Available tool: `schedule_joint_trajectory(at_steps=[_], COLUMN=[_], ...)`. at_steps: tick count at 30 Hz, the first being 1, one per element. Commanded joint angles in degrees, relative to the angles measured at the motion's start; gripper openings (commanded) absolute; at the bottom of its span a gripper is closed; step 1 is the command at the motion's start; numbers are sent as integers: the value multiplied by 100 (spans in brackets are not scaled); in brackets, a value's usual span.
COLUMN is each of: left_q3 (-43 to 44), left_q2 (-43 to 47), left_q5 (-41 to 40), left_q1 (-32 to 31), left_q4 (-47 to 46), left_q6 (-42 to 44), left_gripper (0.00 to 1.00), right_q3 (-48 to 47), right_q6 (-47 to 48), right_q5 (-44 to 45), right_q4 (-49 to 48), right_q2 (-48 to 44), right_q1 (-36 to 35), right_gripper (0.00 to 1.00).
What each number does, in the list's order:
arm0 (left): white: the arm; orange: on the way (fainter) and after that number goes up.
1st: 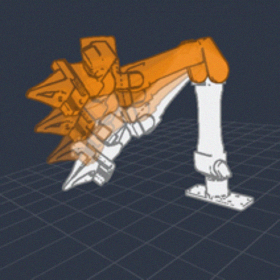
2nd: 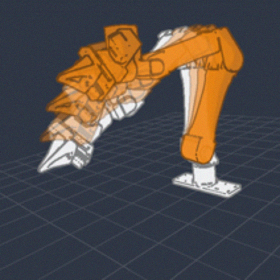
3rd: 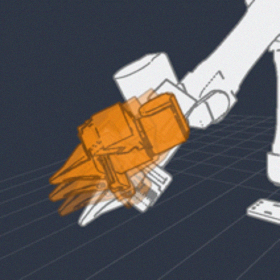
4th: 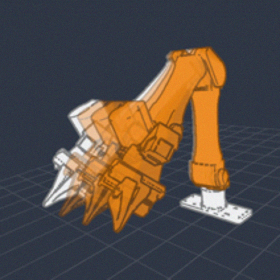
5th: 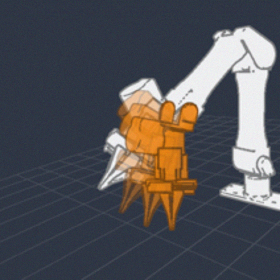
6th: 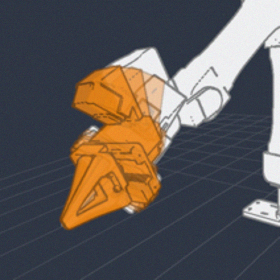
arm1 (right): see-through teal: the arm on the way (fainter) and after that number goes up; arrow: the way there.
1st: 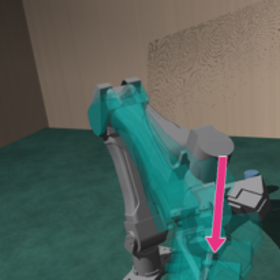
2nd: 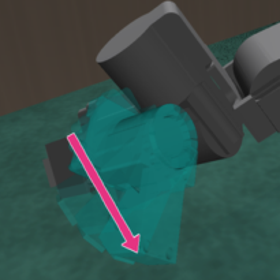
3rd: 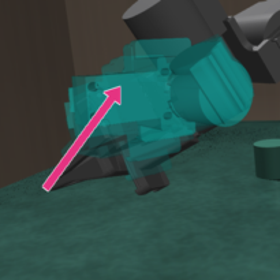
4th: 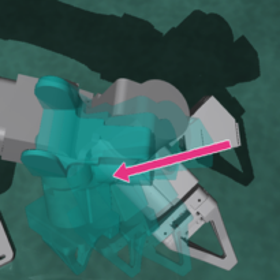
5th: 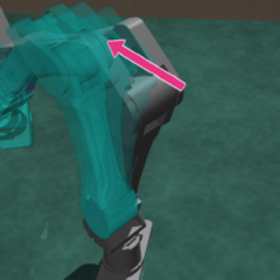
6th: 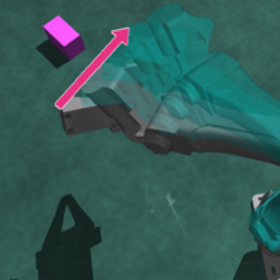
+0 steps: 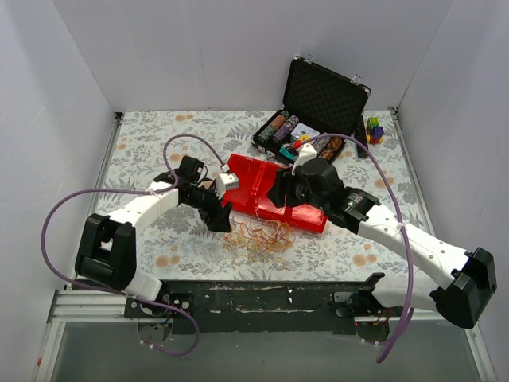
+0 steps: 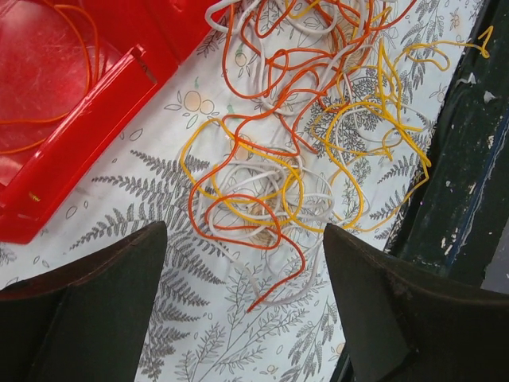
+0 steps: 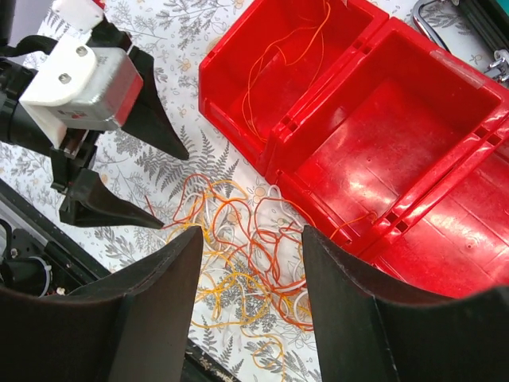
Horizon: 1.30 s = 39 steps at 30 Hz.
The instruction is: Untangle the cables
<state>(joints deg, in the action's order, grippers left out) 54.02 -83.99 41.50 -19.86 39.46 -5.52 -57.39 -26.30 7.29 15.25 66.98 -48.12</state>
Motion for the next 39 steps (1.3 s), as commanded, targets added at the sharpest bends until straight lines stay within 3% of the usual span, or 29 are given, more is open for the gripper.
schedule_joint_trajectory(at_steps=[1, 10, 17, 19, 21, 23, 30, 39], left_q3=[153, 3, -120, -94, -15, 195, 1136, 2085], left_q2=[-127, -592, -751, -751, -725, -637, 293, 2166], left_q5=[-10, -282, -309, -291, -291, -300, -54, -62], left_q1=[-194, -220, -220, -220, -220, -229, -264, -273], left_q4=[-245, -738, -817, -896, -914, -914, -484, -553], left_q6=[130, 112, 315, 262, 227, 148, -318, -739], left_gripper=[79, 71, 55, 39, 12, 0, 0, 0], right_q3=[70, -97, -141, -133, -106, -63, 280, 535], right_q6=[-68, -68, -77, -76, -59, -15, 20, 73], right_q5=[53, -175, -289, -333, -403, -517, -852, -509], right_q4=[-162, -241, -241, -241, -259, -285, -531, -715], right_q2=[-89, -71, -71, -80, -71, -36, 52, 43], right_q1=[-22, -13, -5, -13, -13, -13, -119, -391], right_gripper=[60, 56, 53, 51, 49, 45, 45, 63])
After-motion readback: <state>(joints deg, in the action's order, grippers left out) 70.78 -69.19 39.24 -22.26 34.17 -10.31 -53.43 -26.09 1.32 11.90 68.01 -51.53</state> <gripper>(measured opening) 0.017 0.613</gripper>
